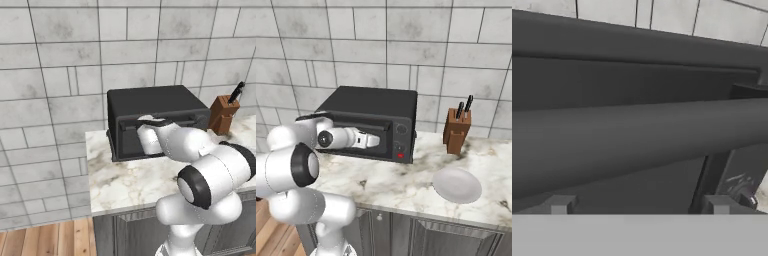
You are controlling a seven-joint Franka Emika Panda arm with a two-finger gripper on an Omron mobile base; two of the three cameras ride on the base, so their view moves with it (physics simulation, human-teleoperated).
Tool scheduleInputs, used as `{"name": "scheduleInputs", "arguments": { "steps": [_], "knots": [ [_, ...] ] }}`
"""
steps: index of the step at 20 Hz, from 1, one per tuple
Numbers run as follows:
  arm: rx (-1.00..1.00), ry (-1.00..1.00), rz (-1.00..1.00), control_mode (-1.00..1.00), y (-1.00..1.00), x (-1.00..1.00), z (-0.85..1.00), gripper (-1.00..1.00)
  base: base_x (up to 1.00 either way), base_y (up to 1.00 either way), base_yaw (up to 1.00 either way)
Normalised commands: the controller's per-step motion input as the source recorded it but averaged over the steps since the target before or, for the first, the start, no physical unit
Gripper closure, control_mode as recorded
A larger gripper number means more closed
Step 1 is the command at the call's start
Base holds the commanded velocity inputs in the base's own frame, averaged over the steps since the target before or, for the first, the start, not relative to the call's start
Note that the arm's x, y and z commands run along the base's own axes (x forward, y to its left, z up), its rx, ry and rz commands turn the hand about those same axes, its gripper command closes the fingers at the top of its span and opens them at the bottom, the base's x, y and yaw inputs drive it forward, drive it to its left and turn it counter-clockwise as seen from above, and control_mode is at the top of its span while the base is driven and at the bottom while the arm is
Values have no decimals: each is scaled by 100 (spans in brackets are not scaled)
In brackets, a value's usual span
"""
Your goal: Pull the toaster oven rack outwards. Pick up the baguette from the plate and place it on the toaster oven rack. Close the toaster oven door fully and set the temperature to the lowest setting.
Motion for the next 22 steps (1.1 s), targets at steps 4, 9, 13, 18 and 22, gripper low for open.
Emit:
{"name": "scheduleInputs", "arguments": {
  "steps": [4,9,13,18,22],
  "knots": [
    [20,-1,-27,-100,-94,-20,36,-100,0,0,0],
    [26,6,-19,-100,-100,-24,37,-100,0,0,0],
    [23,12,-11,-100,-100,-14,57,-100,0,0,0],
    [16,0,-4,-100,-100,-48,97,-100,0,0,0],
    [-19,-27,-19,-100,-98,-53,96,-100,0,0,0]
  ]
}}
